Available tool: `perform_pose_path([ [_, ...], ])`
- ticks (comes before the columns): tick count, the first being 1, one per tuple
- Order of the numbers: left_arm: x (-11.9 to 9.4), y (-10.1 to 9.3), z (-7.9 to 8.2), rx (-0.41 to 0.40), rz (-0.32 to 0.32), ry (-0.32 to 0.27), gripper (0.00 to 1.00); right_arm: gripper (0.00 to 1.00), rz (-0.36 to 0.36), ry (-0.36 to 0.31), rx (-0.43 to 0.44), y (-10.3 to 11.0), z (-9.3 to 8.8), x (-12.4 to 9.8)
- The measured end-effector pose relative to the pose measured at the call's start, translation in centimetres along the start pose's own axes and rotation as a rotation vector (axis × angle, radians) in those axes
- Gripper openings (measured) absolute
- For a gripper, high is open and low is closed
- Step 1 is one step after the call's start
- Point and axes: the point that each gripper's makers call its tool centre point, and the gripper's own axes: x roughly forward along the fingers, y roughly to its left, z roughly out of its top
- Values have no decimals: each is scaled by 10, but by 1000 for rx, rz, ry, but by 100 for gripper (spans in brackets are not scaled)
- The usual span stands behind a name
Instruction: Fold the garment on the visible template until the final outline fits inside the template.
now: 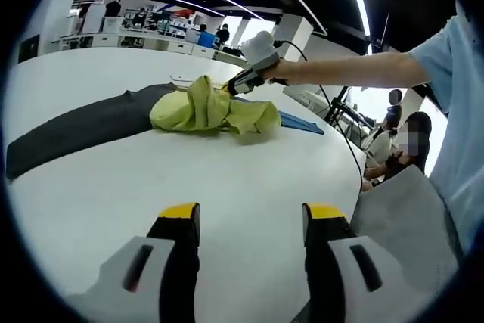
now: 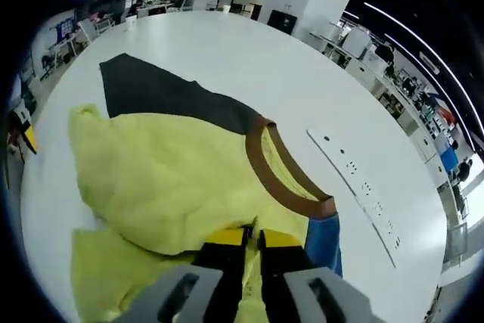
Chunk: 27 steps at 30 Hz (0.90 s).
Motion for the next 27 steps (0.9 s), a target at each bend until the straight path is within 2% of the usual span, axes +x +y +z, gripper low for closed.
perform_pose_path([
  [3,1,-1,1,1,-3,-4,52,22,-39,-1,-2,-7,-2,-8],
  [8,4,-5,2,3,-10,-9,52,39,-75,-20,23,-15,-7,-20],
  [10,5,-8,5,7,-15,-16,52,47,-86,-58,69,-17,-5,-26],
  [13,5,-9,8,13,-21,-17,52,50,-89,-97,133,-18,-5,-36],
  [16,6,-7,15,31,-18,-20,53,58,-106,-133,141,-20,-2,-44],
  [18,7,-7,20,29,-24,-33,52,64,-98,-186,180,-17,4,-51],
  [20,8,-6,24,33,-26,-37,52,66,-90,-228,221,-12,9,-58],
  [27,14,-2,32,49,-33,-39,51,66,-77,-255,221,3,6,-71],
])
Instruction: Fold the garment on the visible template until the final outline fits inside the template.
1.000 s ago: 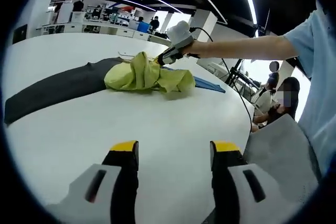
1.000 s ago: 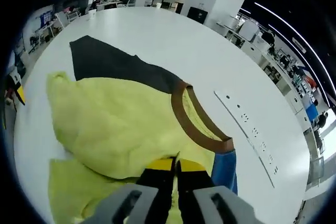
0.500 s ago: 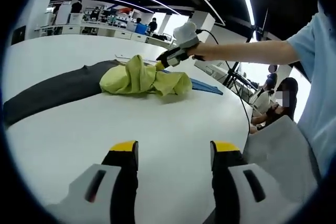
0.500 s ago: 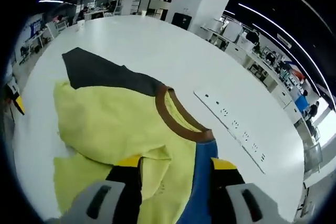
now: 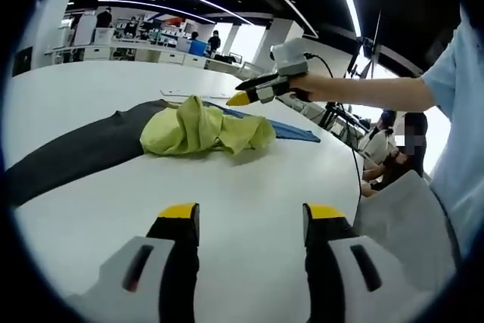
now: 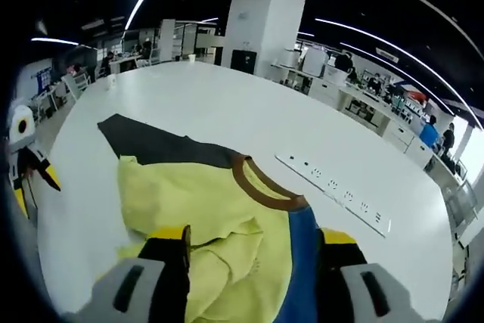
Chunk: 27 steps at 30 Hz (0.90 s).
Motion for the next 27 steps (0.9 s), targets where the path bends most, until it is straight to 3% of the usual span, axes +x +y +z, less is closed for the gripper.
perform_pose_path([
  [5,6,-4,5,4,-12,-6,50,65,-5,37,-76,3,-9,-3],
  [9,11,-2,7,-10,-17,-9,49,63,19,-15,-37,15,4,-12],
  [12,16,1,7,-34,-11,-1,47,61,34,-31,-100,32,8,-19],
  [15,20,7,10,-40,1,-4,45,60,59,-10,-235,51,3,-22],
  [18,25,11,13,-46,4,2,43,58,77,-15,-276,68,2,-26],
  [20,29,15,15,-42,11,9,43,58,93,-31,-266,80,1,-29],
  [22,32,17,17,-35,16,12,41,58,120,-45,-202,94,-2,-31],
  [27,44,26,26,-36,23,7,37,52,123,-55,-117,115,-17,-37],
])
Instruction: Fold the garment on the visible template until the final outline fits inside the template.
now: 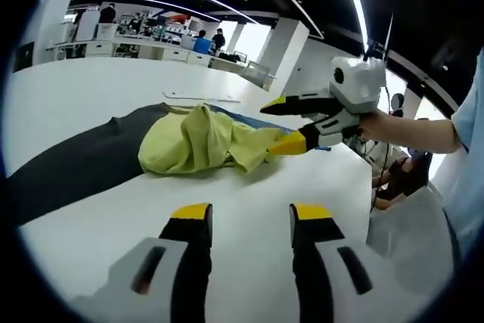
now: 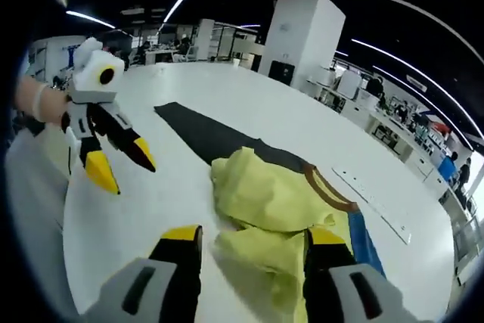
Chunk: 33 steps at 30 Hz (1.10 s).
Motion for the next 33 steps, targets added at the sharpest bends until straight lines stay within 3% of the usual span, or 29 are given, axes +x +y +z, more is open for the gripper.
perform_pose_path([
  [3,9,2,3,3,3,0,37,52,-19,9,17,13,-9,-1],
  [5,15,2,6,11,5,1,36,52,-11,0,93,24,-13,0],
  [11,31,7,14,27,18,1,34,49,-12,-1,159,39,-25,-2],
  [20,50,13,21,10,17,-11,32,47,-68,-12,375,29,-40,3],
  [22,55,15,20,15,20,-3,32,44,-72,-12,384,28,-41,5],
  [29,70,22,25,-11,42,-18,29,35,-116,-40,576,22,-40,18],
  [33,75,22,27,-23,43,-28,28,26,-141,-56,600,17,-36,23],
])
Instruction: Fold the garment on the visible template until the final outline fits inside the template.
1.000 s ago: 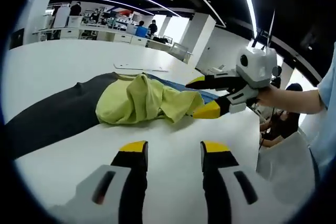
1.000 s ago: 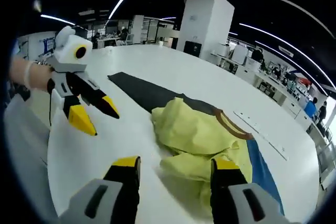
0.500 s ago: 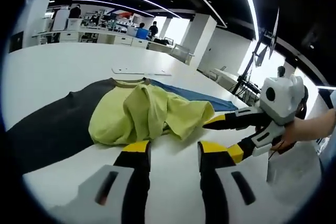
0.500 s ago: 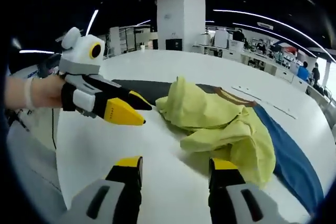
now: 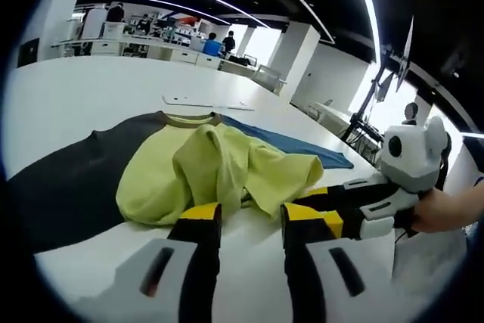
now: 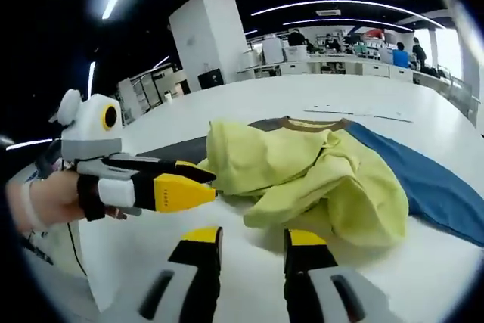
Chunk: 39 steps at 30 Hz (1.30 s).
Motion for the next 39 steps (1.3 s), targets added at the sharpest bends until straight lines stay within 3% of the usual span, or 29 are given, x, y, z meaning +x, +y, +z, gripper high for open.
perform_pose_path([
  [4,6,4,-2,-11,30,6,26,23,-22,-8,76,-2,0,7],
  [11,12,15,-2,-67,77,-4,20,15,-35,-12,121,-3,-1,14],
  [18,16,23,-4,-105,109,0,8,14,-49,-34,183,-9,6,15],
  [21,17,25,-5,-111,119,5,4,11,-56,-38,199,-13,7,15],
  [23,17,25,-6,-110,122,9,0,4,-57,-30,195,-13,6,14],
  [24,17,26,-6,-110,128,10,0,0,-59,-25,187,-14,4,13],
  [32,12,20,-3,-153,107,-1,0,0,-53,-26,201,-16,2,4],
  [39,-7,15,-2,-170,96,2,0,0,-54,-24,190,-20,2,-9],
])
